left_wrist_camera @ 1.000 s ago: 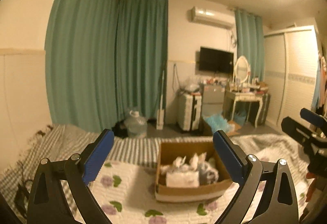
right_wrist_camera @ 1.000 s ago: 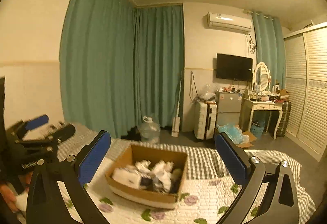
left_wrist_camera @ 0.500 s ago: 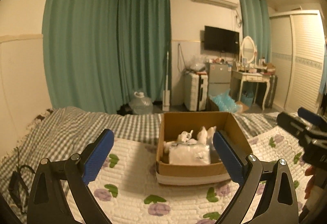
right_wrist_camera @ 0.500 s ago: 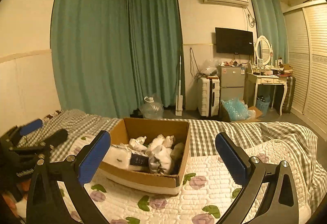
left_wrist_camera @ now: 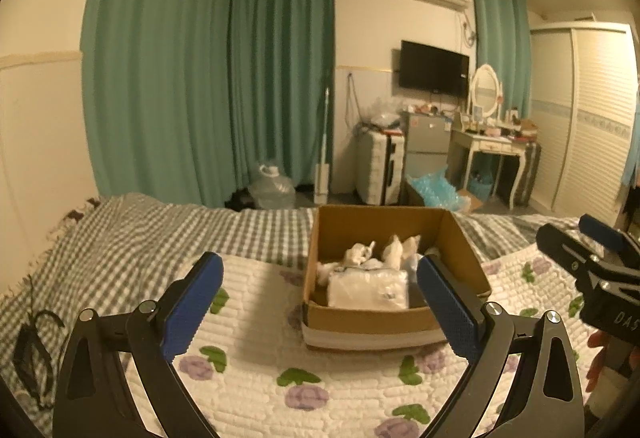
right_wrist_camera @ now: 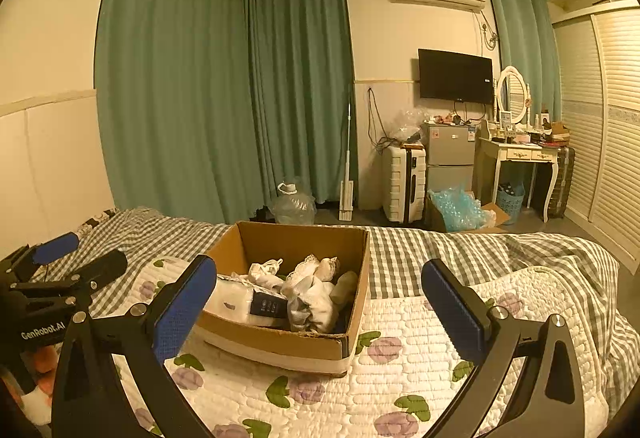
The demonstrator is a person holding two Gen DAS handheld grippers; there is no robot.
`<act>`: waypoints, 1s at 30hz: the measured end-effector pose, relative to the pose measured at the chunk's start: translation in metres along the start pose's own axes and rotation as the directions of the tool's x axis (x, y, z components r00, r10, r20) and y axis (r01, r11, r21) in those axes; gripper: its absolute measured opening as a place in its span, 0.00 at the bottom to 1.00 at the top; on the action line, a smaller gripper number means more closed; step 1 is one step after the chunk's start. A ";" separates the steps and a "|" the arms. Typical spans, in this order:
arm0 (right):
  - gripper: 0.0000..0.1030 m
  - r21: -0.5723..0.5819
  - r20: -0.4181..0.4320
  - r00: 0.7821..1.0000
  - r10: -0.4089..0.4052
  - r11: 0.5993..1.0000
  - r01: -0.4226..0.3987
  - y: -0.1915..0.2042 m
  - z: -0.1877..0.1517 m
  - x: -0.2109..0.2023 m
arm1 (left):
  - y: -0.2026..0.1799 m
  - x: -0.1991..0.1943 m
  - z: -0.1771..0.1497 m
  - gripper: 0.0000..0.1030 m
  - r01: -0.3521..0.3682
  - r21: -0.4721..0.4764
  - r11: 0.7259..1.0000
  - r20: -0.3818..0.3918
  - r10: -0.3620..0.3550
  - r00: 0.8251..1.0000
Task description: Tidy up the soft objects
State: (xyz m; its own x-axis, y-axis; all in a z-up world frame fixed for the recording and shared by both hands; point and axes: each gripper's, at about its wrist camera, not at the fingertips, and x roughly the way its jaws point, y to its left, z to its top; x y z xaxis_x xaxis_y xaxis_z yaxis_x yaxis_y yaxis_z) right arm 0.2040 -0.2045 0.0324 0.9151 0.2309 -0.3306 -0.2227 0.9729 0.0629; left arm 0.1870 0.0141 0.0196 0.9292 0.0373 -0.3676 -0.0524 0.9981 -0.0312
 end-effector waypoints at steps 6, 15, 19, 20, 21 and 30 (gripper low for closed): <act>1.00 0.002 0.001 1.000 -0.001 1.000 0.001 0.000 0.002 0.000 | 0.000 -0.001 -0.002 0.96 -0.006 0.008 1.000 0.003 0.006 1.000; 1.00 0.008 0.002 1.000 -0.013 1.000 0.013 0.000 0.003 -0.002 | 0.000 -0.003 -0.003 0.96 -0.009 0.012 1.000 0.020 0.009 1.000; 1.00 0.010 0.001 1.000 -0.015 1.000 0.015 0.000 0.003 -0.002 | 0.002 -0.002 -0.002 0.96 -0.007 0.006 1.000 0.016 0.007 1.000; 1.00 0.009 0.000 1.000 -0.015 1.000 0.015 0.000 0.003 -0.002 | 0.002 -0.002 -0.002 0.96 -0.007 0.005 1.000 0.016 0.007 1.000; 1.00 0.007 0.000 1.000 -0.016 1.000 0.016 0.001 0.002 -0.001 | 0.002 -0.002 -0.002 0.96 -0.008 0.006 1.000 0.016 0.008 1.000; 1.00 0.005 -0.009 1.000 -0.019 1.000 0.019 0.003 0.001 0.004 | 0.001 -0.002 -0.003 0.96 -0.007 0.014 1.000 0.015 0.006 1.000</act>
State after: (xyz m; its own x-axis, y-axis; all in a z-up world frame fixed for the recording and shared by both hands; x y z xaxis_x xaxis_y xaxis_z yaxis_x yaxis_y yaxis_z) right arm 0.2068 -0.2005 0.0321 0.9160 0.2121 -0.3406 -0.2036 0.9772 0.0609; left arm 0.1840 0.0150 0.0173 0.9341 0.0443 -0.3543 -0.0535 0.9984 -0.0161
